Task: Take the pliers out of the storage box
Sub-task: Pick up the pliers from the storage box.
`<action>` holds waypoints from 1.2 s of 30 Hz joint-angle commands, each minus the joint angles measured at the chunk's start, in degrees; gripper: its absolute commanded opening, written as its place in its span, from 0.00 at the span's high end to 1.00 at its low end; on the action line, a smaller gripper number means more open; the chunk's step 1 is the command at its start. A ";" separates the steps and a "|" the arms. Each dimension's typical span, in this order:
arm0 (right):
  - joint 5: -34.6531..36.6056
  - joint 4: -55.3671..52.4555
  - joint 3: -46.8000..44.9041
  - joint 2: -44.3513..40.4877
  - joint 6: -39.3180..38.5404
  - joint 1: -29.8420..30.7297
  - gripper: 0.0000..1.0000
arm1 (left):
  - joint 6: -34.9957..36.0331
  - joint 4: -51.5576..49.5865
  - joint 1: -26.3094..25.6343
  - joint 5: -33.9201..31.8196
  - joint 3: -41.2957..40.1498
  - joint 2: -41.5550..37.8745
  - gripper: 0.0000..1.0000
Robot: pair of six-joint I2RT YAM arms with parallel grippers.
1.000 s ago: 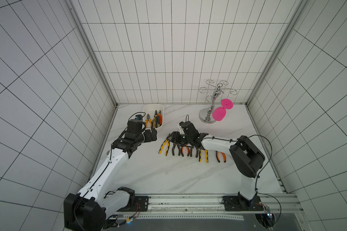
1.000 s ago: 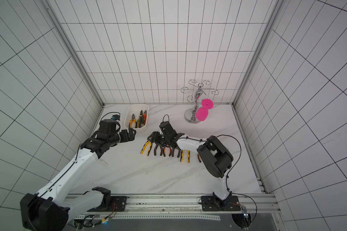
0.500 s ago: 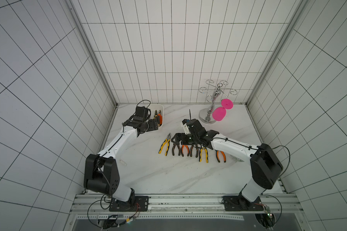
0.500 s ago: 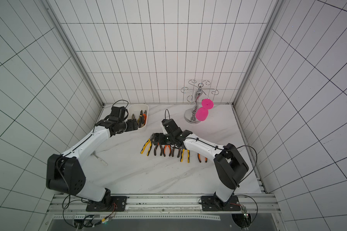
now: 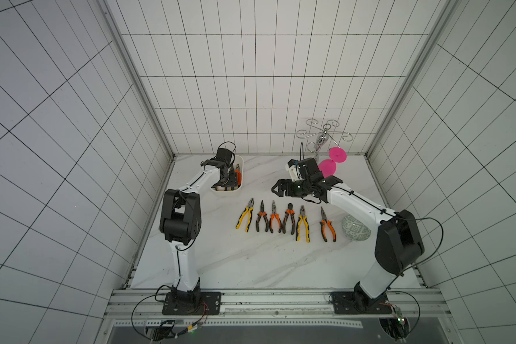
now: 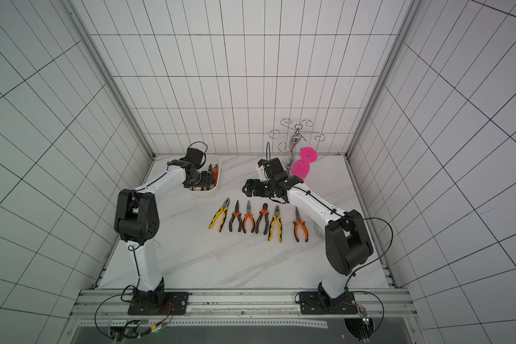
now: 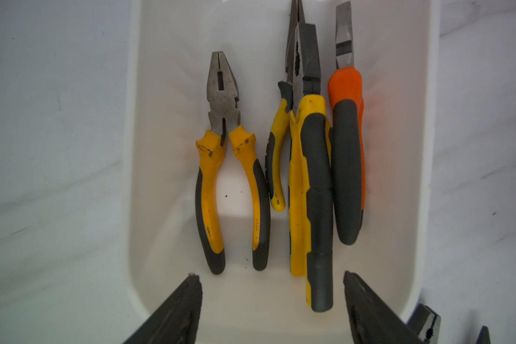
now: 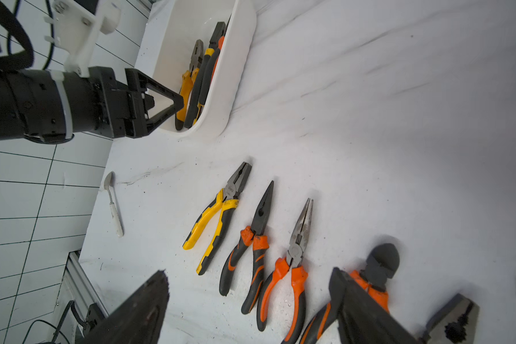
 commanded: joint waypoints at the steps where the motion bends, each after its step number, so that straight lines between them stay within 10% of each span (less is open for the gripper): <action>1: -3.33 -3.38 4.44 2.66 -2.82 -1.65 0.14 | 1.48 -1.59 -0.64 -0.78 4.22 3.42 0.28; 36: -10.21 -4.38 5.17 -0.62 -8.29 -3.34 0.14 | -1.04 -2.33 -0.01 5.58 7.48 8.96 1.00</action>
